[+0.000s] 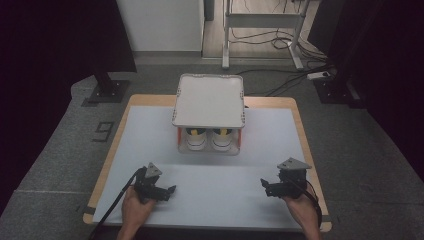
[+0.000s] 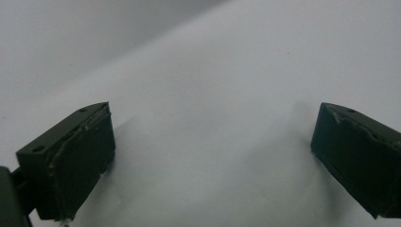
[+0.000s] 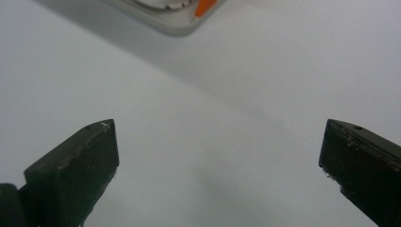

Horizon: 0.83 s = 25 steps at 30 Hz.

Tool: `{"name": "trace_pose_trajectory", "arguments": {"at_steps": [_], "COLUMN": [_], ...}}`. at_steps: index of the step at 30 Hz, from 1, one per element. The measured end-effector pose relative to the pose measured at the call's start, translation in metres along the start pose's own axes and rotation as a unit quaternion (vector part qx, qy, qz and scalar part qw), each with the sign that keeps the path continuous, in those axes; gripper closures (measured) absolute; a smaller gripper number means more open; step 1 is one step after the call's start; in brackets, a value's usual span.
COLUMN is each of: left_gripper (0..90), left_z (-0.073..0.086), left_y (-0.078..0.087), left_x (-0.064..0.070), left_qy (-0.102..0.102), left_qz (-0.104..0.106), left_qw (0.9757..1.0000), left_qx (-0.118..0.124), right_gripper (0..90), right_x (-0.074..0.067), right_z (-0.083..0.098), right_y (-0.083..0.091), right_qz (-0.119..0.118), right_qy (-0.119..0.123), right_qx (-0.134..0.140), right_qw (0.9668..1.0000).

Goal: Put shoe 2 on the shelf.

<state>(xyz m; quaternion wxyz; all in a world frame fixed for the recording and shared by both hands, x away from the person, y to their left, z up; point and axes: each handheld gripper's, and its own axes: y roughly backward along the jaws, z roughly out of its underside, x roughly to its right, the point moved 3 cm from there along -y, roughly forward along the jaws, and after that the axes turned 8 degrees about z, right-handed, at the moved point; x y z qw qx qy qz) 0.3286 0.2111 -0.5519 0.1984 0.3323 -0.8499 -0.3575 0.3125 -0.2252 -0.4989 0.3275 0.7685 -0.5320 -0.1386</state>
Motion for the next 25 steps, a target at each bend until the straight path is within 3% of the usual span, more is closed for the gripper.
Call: {"name": "trace_pose_trajectory", "arguments": {"at_steps": [15, 25], "left_gripper": [0.4, 0.0], "left_z": [0.0, 0.0], "left_y": [0.0, 0.0], "left_x": [0.0, 0.0], "left_qy": [0.001, 0.004], "left_qz": [-0.001, -0.002], "left_qw": [1.0, 1.0], "left_qx": [0.0, -0.001], "right_gripper": [0.0, 0.0], "right_x": [-0.004, -0.005], "right_z": [0.04, 0.043], "right_y": [-0.037, -0.042], "right_qz": [-0.002, 0.0], "right_qy": [-0.029, -0.029], "right_qx": [-0.024, -0.026], "right_qw": [0.9993, 0.9992]}}
